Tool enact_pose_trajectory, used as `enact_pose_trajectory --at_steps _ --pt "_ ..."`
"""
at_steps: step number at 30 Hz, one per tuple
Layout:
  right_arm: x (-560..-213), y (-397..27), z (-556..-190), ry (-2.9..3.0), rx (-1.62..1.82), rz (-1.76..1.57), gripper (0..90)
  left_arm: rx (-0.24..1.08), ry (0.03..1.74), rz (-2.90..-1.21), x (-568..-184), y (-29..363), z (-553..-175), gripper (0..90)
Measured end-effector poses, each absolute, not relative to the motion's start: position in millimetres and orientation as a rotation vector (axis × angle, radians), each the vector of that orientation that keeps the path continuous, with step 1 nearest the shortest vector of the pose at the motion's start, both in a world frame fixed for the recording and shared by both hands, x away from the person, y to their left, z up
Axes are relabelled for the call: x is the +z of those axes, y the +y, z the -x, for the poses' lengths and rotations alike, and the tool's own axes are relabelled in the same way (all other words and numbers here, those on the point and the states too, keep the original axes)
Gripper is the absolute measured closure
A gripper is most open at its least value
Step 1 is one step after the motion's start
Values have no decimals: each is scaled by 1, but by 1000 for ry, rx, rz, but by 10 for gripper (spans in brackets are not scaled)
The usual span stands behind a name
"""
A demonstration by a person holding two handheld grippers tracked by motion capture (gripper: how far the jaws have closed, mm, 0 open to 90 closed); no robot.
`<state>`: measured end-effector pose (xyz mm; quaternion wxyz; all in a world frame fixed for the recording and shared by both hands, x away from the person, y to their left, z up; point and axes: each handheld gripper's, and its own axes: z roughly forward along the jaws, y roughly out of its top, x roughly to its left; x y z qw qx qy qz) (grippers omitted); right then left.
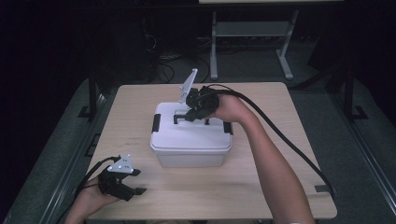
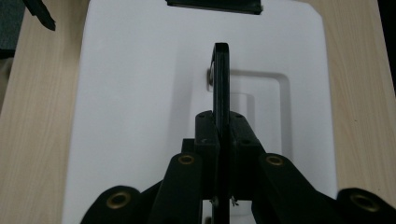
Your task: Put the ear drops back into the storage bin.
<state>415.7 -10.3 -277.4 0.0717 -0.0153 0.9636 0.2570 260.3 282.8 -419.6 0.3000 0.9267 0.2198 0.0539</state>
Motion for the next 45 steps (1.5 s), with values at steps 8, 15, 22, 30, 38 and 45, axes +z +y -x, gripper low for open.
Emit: enact_pose_trajectory --at_steps 8,15,22,30,38,45 --pt "-277 -3 -416 2902 759 61 839 142 585 -2457 -419 283 -260 296" --pt "-285 -2 -420 2907 769 52 839 144 588 -2450 -419 285 -260 295" --pt "-287 -4 -420 2910 796 36 831 142 588 -2451 -418 283 -260 295" --pt "-288 -8 -418 2920 805 10 764 144 581 -2457 -418 282 -260 295" --pt "-290 -13 -417 2924 817 -10 742 145 585 -2454 -418 281 -260 295" --pt "-287 -18 -413 2927 825 -24 711 146 575 -2459 -417 280 -260 295"
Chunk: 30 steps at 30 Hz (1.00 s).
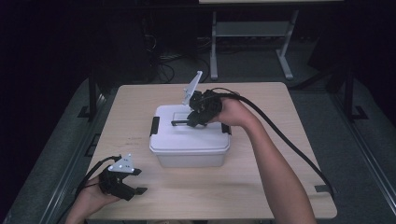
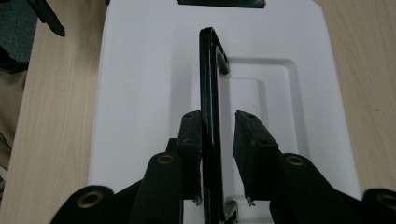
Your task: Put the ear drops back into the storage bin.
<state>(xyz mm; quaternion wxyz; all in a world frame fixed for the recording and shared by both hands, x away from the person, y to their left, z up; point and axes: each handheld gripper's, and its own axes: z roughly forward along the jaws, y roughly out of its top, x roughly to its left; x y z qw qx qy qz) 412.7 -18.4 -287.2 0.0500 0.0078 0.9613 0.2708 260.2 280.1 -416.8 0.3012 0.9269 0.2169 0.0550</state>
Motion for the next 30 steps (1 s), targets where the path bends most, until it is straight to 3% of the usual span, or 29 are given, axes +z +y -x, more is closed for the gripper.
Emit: enact_pose_trajectory --at_steps 30 --pt "-267 -35 -399 2912 830 -78 627 165 573 -2454 -413 280 -258 295"
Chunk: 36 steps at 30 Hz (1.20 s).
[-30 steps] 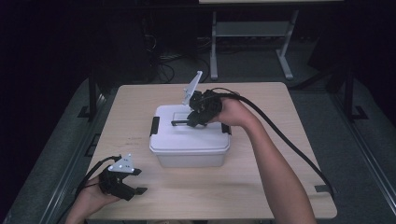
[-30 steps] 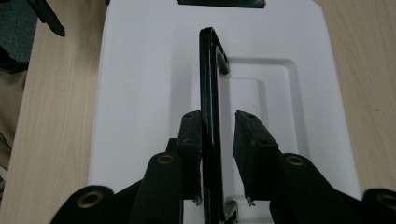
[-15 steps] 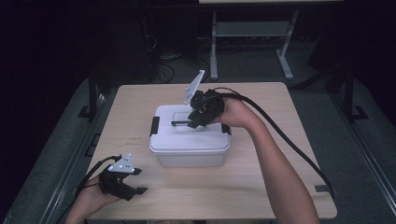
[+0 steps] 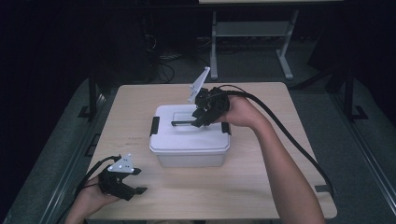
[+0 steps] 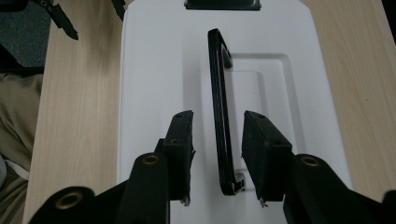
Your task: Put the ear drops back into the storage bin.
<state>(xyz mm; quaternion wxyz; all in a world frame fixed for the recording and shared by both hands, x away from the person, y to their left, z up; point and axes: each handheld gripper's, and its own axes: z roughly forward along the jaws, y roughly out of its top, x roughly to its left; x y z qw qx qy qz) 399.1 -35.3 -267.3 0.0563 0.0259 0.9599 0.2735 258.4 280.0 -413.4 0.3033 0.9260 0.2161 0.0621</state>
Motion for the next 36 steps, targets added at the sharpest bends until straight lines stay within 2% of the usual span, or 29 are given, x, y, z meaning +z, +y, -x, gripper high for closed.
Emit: enact_pose_trajectory --at_steps 20,36 --pt "-263 -57 -395 2889 831 -131 625 168 583 -2457 -414 283 -258 295" --pt "-276 -84 -391 2889 855 -209 623 161 588 -2456 -416 281 -258 295"
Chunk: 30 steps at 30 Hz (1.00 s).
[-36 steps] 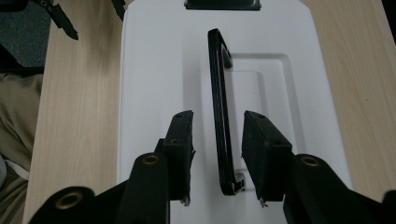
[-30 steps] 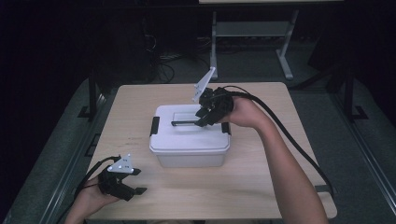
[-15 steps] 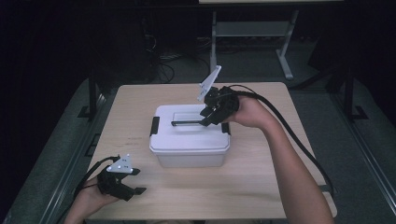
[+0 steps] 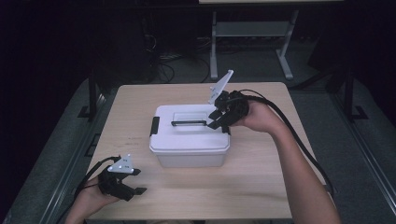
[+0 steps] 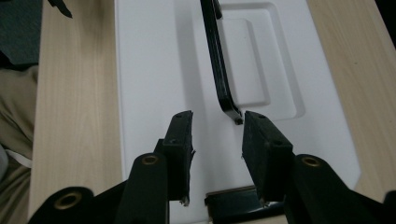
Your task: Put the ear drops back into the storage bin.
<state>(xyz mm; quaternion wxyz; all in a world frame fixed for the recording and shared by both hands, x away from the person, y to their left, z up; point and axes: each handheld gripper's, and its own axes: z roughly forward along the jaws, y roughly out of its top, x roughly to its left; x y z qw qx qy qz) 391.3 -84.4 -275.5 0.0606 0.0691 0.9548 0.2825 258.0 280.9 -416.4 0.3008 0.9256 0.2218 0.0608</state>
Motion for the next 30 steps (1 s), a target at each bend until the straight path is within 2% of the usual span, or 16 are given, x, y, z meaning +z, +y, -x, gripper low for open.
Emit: enact_pose_trajectory --at_steps 12,30 --pt "-284 -100 -388 2892 825 -234 619 157 599 -2457 -418 281 -259 295" --pt "-277 -107 -380 2879 834 -230 607 158 604 -2459 -419 283 -259 295"
